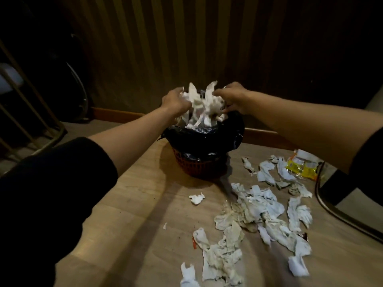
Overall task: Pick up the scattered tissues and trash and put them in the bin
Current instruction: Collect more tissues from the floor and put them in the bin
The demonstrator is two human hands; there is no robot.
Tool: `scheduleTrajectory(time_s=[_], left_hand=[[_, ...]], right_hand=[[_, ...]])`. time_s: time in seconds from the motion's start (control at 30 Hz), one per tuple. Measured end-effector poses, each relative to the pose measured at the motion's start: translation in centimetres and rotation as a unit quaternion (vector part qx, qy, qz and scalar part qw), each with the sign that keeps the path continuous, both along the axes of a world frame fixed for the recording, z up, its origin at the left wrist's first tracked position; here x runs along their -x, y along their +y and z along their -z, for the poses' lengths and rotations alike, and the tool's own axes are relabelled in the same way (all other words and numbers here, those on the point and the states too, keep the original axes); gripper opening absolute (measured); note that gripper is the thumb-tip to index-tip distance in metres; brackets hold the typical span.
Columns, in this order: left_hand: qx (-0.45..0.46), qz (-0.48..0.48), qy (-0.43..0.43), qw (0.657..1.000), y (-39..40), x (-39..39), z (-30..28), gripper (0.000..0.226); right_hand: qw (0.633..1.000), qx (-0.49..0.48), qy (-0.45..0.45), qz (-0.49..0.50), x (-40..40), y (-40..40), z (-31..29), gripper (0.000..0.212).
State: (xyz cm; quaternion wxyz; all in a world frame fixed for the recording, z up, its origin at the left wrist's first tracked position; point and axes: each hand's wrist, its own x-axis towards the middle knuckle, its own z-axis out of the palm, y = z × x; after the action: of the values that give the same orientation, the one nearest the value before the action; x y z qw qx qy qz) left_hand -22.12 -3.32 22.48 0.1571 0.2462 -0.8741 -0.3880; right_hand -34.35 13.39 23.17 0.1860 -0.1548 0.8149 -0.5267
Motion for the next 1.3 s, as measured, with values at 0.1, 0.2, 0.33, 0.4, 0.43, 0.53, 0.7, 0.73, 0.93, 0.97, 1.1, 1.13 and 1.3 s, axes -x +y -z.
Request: scheduleTrajectory(time_s=[0.1, 0.2, 0.33, 0.4, 0.43, 0.53, 0.7, 0.73, 0.93, 0.97, 1.1, 1.13, 1.3], left_hand=[[0.049, 0.027, -0.020, 0.998, -0.5, -0.6, 2.3, 0.064], [0.113, 0.044, 0.011, 0.993, -0.9, -2.5, 3.1, 0.051], [0.206, 0.084, 0.069, 0.973, 0.2, -6.3, 4.6, 0.026], [0.231, 0.126, 0.070, 0.962, 0.9, -8.1, 6.2, 0.022], [0.245, 0.148, 0.064, 0.956, 1.1, -8.9, 7.1, 0.021], [0.302, 0.205, 0.033, 0.930, 1.7, -10.8, 9.6, 0.021], [0.312, 0.296, -0.139, 0.892, 2.2, -11.4, 14.2, 0.027], [0.316, 0.311, -0.171, 0.880, 2.2, -11.3, 15.2, 0.032], [0.312, 0.369, -0.262, 0.835, 3.1, -10.4, 20.7, 0.052], [0.299, 0.375, -0.277, 0.833, 3.1, -10.2, 21.8, 0.055], [0.275, 0.382, -0.342, 0.813, 2.9, -9.4, 26.2, 0.082], [0.276, 0.386, -0.350, 0.807, 2.9, -9.2, 27.0, 0.087], [0.291, 0.425, -0.310, 0.799, 2.8, -9.1, 29.1, 0.057]], right_hand=[[1.000, -0.028, 0.008, -0.009, 0.2, 1.2, 0.2, 0.041], [0.999, -0.027, 0.038, -0.019, 0.0, 3.4, -0.1, 0.028], [0.978, -0.071, 0.186, -0.058, -2.1, 6.1, 1.1, 0.021], [0.949, -0.114, 0.272, -0.111, -3.5, 7.3, 2.9, 0.020], [0.935, -0.130, 0.298, -0.138, -4.3, 7.9, 3.9, 0.019], [0.899, -0.162, 0.352, -0.204, -6.4, 9.2, 6.5, 0.016], [0.866, -0.239, 0.339, -0.281, -7.2, 11.8, 11.0, 0.017], [0.862, -0.253, 0.328, -0.294, -7.1, 12.5, 12.2, 0.018], [0.782, -0.418, 0.269, -0.376, -5.7, 16.2, 19.2, 0.032], [0.772, -0.429, 0.256, -0.393, -5.4, 16.4, 20.0, 0.034], [0.741, -0.433, 0.250, -0.448, -4.4, 16.5, 22.3, 0.033], [0.737, -0.427, 0.258, -0.455, -4.3, 16.3, 22.6, 0.032], [0.733, -0.380, 0.298, -0.480, -5.2, 14.2, 23.8, 0.029]])
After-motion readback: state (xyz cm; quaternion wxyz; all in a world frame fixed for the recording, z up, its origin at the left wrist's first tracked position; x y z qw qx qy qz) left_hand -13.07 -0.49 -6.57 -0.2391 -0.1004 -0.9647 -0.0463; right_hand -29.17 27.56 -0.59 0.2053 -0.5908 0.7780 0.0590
